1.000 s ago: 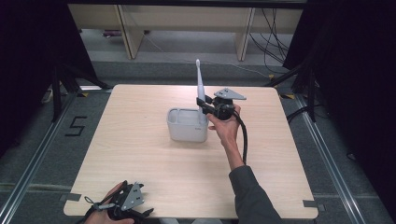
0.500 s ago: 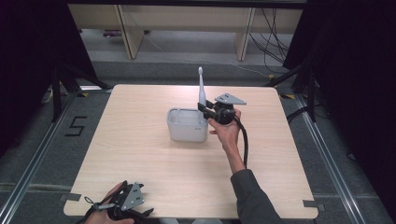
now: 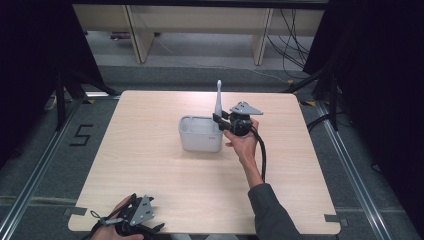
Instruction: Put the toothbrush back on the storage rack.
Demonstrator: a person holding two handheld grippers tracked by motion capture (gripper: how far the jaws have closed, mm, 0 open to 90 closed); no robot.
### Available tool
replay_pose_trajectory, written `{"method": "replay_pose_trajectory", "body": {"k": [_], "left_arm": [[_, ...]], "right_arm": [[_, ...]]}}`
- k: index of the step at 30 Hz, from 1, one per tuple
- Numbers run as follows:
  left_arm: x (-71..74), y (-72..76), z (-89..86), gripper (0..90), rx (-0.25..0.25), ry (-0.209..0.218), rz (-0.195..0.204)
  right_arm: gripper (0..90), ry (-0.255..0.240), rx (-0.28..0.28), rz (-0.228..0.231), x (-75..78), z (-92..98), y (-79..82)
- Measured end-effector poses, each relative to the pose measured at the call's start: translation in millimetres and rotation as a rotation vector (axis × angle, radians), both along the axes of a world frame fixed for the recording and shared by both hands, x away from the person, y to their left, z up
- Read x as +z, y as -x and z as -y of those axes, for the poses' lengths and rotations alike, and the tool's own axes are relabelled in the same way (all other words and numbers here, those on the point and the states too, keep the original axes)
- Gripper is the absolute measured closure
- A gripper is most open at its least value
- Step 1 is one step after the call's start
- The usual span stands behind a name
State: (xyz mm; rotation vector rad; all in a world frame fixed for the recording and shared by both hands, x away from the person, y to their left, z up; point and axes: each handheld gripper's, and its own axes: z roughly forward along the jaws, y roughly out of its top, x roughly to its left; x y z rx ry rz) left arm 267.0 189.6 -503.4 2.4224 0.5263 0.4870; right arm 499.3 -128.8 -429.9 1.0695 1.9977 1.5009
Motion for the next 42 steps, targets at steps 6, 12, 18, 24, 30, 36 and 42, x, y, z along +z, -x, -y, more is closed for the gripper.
{"method": "replay_pose_trajectory", "body": {"k": [6,12,18,24,30,36,42], "left_arm": [[0.6,-0.1,-0.2,15.3,-0.007,-0.007,0.001],[-0.2,0.0,0.1,15.3,-0.006,-0.006,-0.004],[1.2,0.1,-0.2,15.3,-0.012,-0.018,-0.036],[-0.5,1.1,1.0,15.3,0.013,-0.02,0.013],[-0.2,0.6,0.6,15.3,-0.003,-0.018,-0.002],[0.1,0.4,0.6,15.4,-0.005,-0.016,-0.006],[0.9,0.0,-0.1,15.3,-0.012,-0.015,-0.022]], "right_arm": [[66.2,0.025,-0.007,0.013,-0.9,-0.5,-0.4],[66.2,0.083,-0.013,0.034,-2.8,-2.0,0.3],[66.4,0.109,-0.007,0.024,-5.0,-1.3,0.1],[67.7,0.086,0.0,0.037,-4.9,-3.4,0.6],[64.4,0.081,-0.004,0.025,-1.1,-5.6,3.1],[46.7,0.062,0.0,0.004,2.4,-1.7,5.9],[38.4,0.068,0.004,0.01,7.7,3.6,11.5]]}}
